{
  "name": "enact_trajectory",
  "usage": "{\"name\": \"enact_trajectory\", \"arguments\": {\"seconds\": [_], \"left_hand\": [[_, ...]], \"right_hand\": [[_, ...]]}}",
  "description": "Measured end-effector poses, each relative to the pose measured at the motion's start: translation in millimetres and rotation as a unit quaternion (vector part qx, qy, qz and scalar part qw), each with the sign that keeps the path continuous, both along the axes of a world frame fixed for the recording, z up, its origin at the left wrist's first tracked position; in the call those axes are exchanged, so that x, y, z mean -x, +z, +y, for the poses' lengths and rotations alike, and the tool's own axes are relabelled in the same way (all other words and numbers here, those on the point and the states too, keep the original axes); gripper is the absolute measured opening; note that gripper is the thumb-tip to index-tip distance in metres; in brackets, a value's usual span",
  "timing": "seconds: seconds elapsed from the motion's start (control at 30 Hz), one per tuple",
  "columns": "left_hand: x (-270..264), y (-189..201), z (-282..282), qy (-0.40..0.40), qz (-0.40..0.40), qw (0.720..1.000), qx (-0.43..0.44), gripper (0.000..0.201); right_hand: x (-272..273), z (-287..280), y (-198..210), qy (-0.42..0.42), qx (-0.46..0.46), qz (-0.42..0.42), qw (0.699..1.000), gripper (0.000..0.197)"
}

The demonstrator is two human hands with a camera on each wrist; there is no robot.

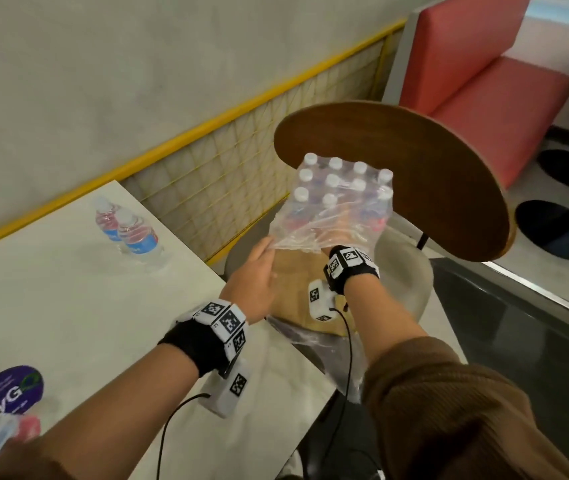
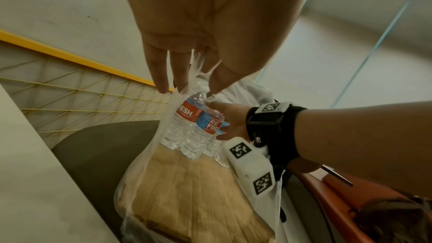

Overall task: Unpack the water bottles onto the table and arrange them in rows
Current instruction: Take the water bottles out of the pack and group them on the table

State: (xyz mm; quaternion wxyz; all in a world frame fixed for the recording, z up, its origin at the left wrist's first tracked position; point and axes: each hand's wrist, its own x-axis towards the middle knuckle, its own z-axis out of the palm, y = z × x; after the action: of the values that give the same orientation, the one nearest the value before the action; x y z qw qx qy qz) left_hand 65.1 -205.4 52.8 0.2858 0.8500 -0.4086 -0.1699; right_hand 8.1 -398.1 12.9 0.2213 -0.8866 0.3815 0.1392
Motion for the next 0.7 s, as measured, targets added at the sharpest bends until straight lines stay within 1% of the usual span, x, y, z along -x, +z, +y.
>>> {"name": "enact_trajectory", "arguments": {"seconds": [0.07,0.1,0.13,0.17,0.2,0.23,0.27,0.3,0.33,0.37,0.4,0.43,0.47,0.5,0.53,0.6,0.63,0.67,0.7], "left_hand": [[0.4,1.4,0.2,0.000,0.006,1.000,-0.006,0.062],[0.1,1.0,-0.2,-0.001,0.014,1.000,-0.005,0.065],[0.3,0.2,-0.1,-0.004,0.024,1.000,-0.001,0.069],[0.0,-1.6,-0.1,-0.008,0.033,0.999,0.008,0.072],[0.6,-4.0,0.6,-0.010,0.040,0.999,0.017,0.075],[2.0,-7.3,2.3,-0.008,0.045,0.999,0.026,0.075],[4.6,-10.3,4.3,-0.004,0.047,0.998,0.036,0.073],[7.8,-14.2,6.8,0.001,0.050,0.998,0.047,0.069],[11.6,-17.9,9.3,0.005,0.050,0.997,0.055,0.065],[15.5,-23.0,11.6,0.007,0.049,0.997,0.062,0.065],[18.7,-28.5,13.6,0.007,0.047,0.997,0.062,0.066],[21.8,-32.5,15.3,0.008,0.050,0.997,0.059,0.069],[23.9,-36.7,16.0,0.012,0.059,0.997,0.055,0.072],[25.4,-38.5,16.3,0.019,0.078,0.996,0.049,0.075],[26.4,-39.0,16.4,0.031,0.112,0.992,0.047,0.075],[25.5,-37.9,20.7,0.062,0.181,0.980,0.057,0.067],[23.1,-37.7,25.8,0.079,0.197,0.976,0.051,0.062],[19.6,-37.5,32.6,0.096,0.204,0.973,0.043,0.059],[15.3,-38.4,40.7,0.114,0.211,0.970,0.038,0.057]], "right_hand": [[-0.2,2.2,7.8,0.000,0.018,0.003,1.000,0.062],[-9.3,-11.3,-16.1,-0.012,0.008,-0.018,1.000,0.062],[-11.8,-16.8,-25.5,-0.026,-0.013,-0.043,0.999,0.061],[-12.3,-19.2,-33.2,-0.047,-0.056,-0.093,0.993,0.061],[-14.7,-25.8,-48.8,-0.059,-0.094,-0.122,0.986,0.062],[-10.7,-28.4,-59.9,-0.073,-0.119,-0.156,0.978,0.064],[-3.1,-32.1,-73.1,-0.101,-0.139,-0.171,0.970,0.066],[9.5,-21.9,-61.9,-0.136,-0.170,-0.184,0.959,0.062],[18.7,-5.7,-39.7,-0.159,-0.175,-0.195,0.952,0.054],[29.5,7.3,-24.2,-0.164,-0.183,-0.223,0.944,0.041],[37.3,18.0,-14.0,-0.176,-0.216,-0.256,0.926,0.031],[45.6,30.6,-0.8,-0.182,-0.282,-0.282,0.899,0.020],[47.7,41.1,9.3,-0.180,-0.345,-0.284,0.876,0.010],[52.3,52.5,19.2,-0.170,-0.395,-0.273,0.861,0.007],[52.3,60.5,23.6,-0.154,-0.429,-0.260,0.851,0.012],[46.2,68.7,25.3,-0.137,-0.492,-0.247,0.824,0.023],[39.5,68.4,25.0,-0.138,-0.509,-0.236,0.816,0.023],[31.5,64.5,20.9,-0.146,-0.507,-0.218,0.821,0.024],[27.1,57.9,12.8,-0.158,-0.490,-0.191,0.836,0.027]]}}
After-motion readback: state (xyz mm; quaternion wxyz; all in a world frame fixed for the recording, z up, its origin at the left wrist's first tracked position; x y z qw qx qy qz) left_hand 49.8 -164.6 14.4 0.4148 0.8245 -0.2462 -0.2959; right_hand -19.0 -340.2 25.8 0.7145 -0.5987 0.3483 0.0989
